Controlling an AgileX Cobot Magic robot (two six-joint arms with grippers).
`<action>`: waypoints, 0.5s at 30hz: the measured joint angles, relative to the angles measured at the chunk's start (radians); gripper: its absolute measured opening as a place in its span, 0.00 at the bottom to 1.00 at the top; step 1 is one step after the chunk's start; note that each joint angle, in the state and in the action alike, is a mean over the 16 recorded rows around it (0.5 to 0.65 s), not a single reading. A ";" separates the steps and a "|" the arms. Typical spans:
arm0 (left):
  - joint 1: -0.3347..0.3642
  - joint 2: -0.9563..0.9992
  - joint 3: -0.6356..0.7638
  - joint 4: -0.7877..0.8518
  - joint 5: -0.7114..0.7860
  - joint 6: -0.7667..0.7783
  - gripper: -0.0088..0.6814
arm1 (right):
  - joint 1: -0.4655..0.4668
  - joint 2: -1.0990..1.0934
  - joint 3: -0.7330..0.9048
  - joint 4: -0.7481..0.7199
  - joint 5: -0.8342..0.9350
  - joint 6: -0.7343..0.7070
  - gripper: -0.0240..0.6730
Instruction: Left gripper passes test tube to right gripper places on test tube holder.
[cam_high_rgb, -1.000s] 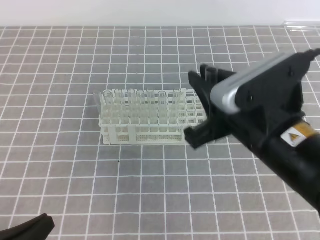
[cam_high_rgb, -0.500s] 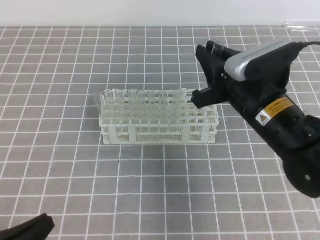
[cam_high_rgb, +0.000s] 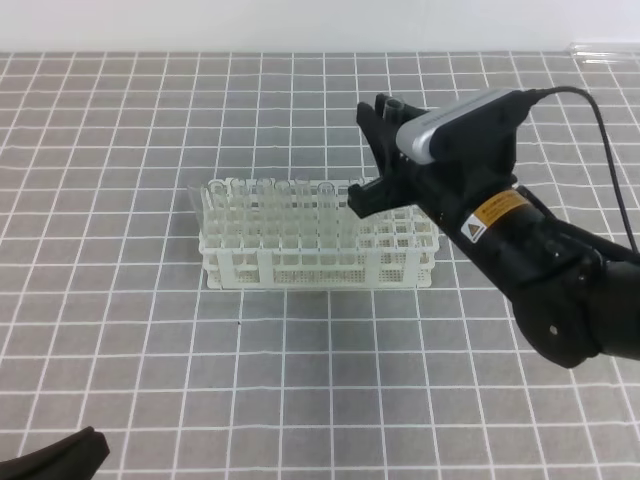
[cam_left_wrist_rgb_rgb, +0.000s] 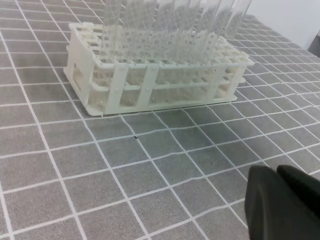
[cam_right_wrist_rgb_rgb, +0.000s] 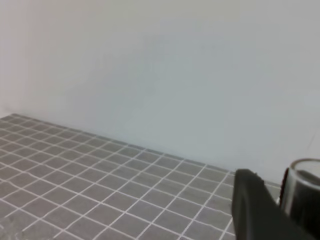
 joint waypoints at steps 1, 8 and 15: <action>0.000 0.000 -0.001 0.000 0.000 0.000 0.01 | 0.000 0.004 -0.003 0.000 0.004 0.001 0.16; 0.000 0.000 0.002 0.001 0.000 0.000 0.01 | 0.000 0.019 -0.012 -0.001 0.027 0.017 0.16; 0.000 0.001 0.004 0.001 0.000 0.000 0.01 | 0.000 0.025 -0.012 -0.005 0.039 0.041 0.16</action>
